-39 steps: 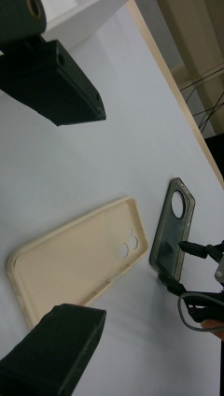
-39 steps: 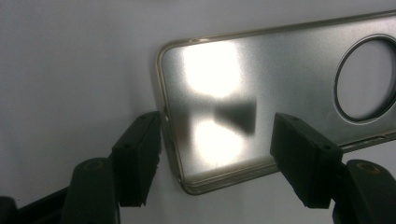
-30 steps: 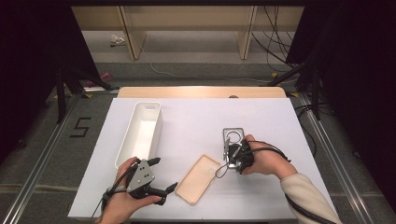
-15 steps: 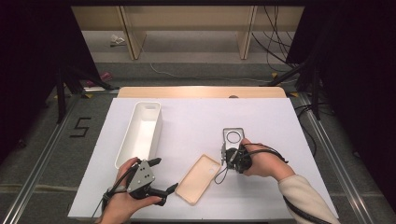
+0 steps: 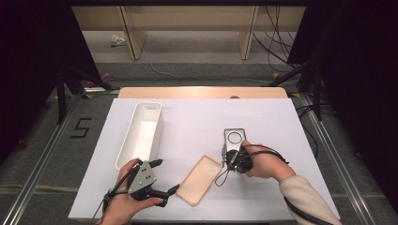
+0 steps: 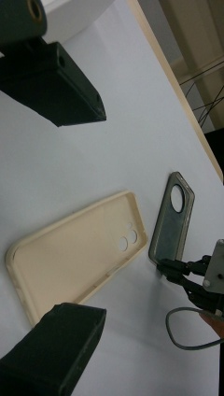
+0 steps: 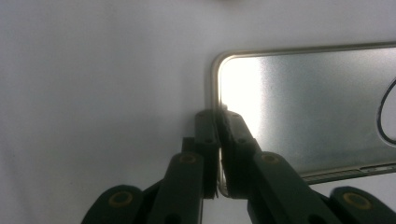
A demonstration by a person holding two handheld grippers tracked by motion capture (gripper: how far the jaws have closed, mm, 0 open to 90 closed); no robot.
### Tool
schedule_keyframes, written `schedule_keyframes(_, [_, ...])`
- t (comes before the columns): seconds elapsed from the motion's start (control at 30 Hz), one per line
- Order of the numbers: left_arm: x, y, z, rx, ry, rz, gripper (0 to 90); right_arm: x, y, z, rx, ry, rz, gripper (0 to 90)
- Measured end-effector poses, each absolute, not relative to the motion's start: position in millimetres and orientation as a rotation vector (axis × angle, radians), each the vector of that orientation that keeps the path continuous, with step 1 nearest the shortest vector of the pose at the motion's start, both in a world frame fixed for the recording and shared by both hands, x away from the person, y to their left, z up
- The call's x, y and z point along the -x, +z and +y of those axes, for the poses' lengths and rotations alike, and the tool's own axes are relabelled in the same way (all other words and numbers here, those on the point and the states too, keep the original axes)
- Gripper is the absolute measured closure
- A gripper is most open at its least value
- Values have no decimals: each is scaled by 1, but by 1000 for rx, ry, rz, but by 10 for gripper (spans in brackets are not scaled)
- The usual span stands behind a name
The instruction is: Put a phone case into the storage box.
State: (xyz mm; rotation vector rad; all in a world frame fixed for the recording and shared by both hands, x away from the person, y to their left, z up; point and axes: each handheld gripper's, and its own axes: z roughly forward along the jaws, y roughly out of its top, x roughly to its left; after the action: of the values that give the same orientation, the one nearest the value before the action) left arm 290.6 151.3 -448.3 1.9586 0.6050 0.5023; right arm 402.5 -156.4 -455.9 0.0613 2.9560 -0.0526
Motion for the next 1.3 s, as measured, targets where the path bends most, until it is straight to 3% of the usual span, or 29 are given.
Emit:
schedule_keyframes(0.63, [-290,-448,152,-1957,501,607,65,-404,-453,-166,-80,41,2974,893])
schedule_keyframes(1.3, [-291,-448,153,-1960,506,635,96,-408,-427,-184,-234,604,2890,892])
